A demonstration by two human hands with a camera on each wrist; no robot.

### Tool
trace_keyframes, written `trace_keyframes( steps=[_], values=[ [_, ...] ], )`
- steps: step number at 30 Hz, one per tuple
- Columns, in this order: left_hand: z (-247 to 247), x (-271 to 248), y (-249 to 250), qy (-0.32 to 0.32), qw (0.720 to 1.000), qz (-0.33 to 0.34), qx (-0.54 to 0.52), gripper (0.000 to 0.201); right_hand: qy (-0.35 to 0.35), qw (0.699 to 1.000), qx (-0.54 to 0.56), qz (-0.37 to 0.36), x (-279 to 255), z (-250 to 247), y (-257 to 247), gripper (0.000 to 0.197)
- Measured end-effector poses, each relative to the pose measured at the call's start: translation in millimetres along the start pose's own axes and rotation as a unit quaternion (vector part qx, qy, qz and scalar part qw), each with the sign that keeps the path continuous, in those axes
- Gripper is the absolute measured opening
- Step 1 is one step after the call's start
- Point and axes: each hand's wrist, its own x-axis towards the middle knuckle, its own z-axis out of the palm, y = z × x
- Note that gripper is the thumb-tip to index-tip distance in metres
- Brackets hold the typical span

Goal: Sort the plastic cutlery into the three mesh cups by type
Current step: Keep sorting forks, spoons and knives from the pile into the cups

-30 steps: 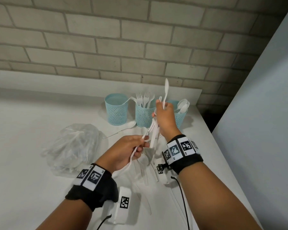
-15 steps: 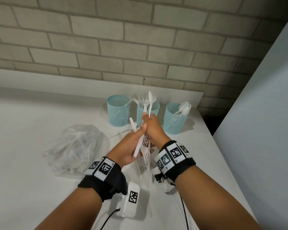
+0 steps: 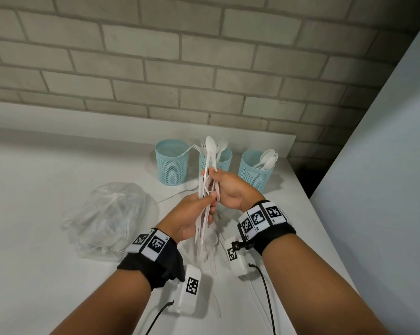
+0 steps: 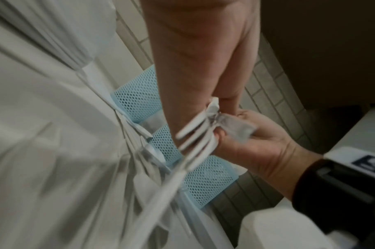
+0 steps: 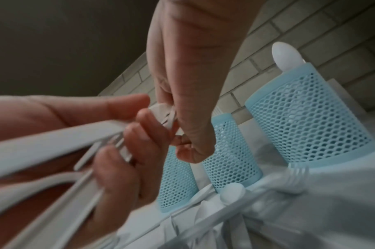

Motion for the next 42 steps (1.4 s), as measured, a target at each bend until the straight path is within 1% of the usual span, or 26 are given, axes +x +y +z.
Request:
trace_keyframes(
  steps=[4,8,10,12,14,18,21,23,24,26,27,28,29,32,33,34,35,37,38,39,40,42],
  values=[
    [0.1,7.2,-2.4,0.021,1.000,-0.003,-0.005,0.013,0.001,1.000,0.017,0.003,2.4,-0.5,3.6,0.031],
    [2.5,10.0,1.9,0.020,0.999,-0.006,-0.050,0.010,-0.013,0.999,0.025,-0.020,-0.4,-1.8,3.6,0.029],
    [1.7,12.3,5.9,0.018,0.997,-0.013,-0.069,0.010,-0.028,0.999,0.033,-0.020,-0.8,-1.9,5.7,0.033],
    [-0.1,15.3,9.8,0.017,0.997,-0.013,-0.069,0.012,-0.043,0.998,0.036,-0.010,-0.1,-1.3,8.6,0.036],
    [-1.2,17.8,13.2,0.023,0.998,-0.006,-0.051,0.012,-0.043,0.999,0.018,-0.006,0.0,1.7,9.7,0.038],
    [-0.3,22.5,20.1,0.032,0.999,0.011,-0.021,0.006,-0.004,0.999,-0.029,-0.044,6.5,5.4,8.0,0.040],
    [3.1,27.1,25.6,0.027,0.999,0.012,-0.017,0.009,0.025,0.999,-0.010,-0.042,11.1,3.8,2.0,0.038],
    [6.3,29.5,29.3,0.024,1.000,0.010,-0.015,0.009,0.048,0.998,0.005,-0.050,12.3,2.7,-4.0,0.033],
    [8.7,30.9,30.8,0.022,1.000,0.011,-0.005,0.007,0.073,0.995,0.006,-0.069,13.3,1.3,-8.3,0.025],
    [12.8,34.4,32.7,0.020,0.999,0.015,0.026,0.005,0.153,0.979,0.004,-0.132,16.5,-5.5,-19.8,0.009],
    [14.6,36.1,33.1,0.018,0.999,0.017,0.042,0.004,0.192,0.968,-0.001,-0.163,18.5,-10.9,-26.3,0.007],
    [16.5,37.6,33.0,0.016,0.998,0.018,0.053,0.004,0.220,0.957,-0.008,-0.186,20.0,-16.9,-33.0,0.011],
    [18.3,38.9,33.3,0.011,0.998,0.018,0.058,0.005,0.237,0.951,-0.016,-0.199,20.7,-22.7,-40.1,0.013],
    [22.7,41.7,36.0,0.002,0.999,0.020,0.048,0.005,0.249,0.944,-0.046,-0.209,19.5,-39.5,-63.9,0.008],
    [22.7,42.4,37.0,0.000,0.999,0.020,0.036,0.004,0.269,0.937,-0.054,-0.218,18.3,-46.2,-72.6,0.008],
    [22.4,42.8,38.1,-0.008,1.000,0.017,0.016,0.003,0.302,0.922,-0.054,-0.237,16.0,-53.1,-81.9,0.009],
    [21.0,43.2,38.8,-0.020,1.000,0.012,-0.013,0.006,0.342,0.899,-0.052,-0.267,15.0,-61.9,-90.1,0.009],
    [18.1,44.1,39.6,-0.049,0.996,-0.001,-0.076,0.018,0.418,0.843,-0.067,-0.331,13.6,-78.5,-102.7,0.006],
    [17.2,44.7,39.6,-0.059,0.993,-0.005,-0.098,0.021,0.447,0.819,-0.088,-0.349,13.7,-85.3,-105.9,0.005],
    [16.7,45.1,39.5,-0.068,0.991,-0.006,-0.112,0.023,0.470,0.800,-0.113,-0.355,13.8,-89.9,-107.1,0.004],
    [17.2,45.4,39.2,-0.075,0.990,-0.007,-0.120,0.023,0.484,0.789,-0.135,-0.353,14.9,-93.6,-106.0,0.006],
    [19.0,45.3,38.4,-0.094,0.987,-0.010,-0.128,0.020,0.496,0.782,-0.184,-0.331,17.4,-97.4,-99.0,0.017]
  ],
)
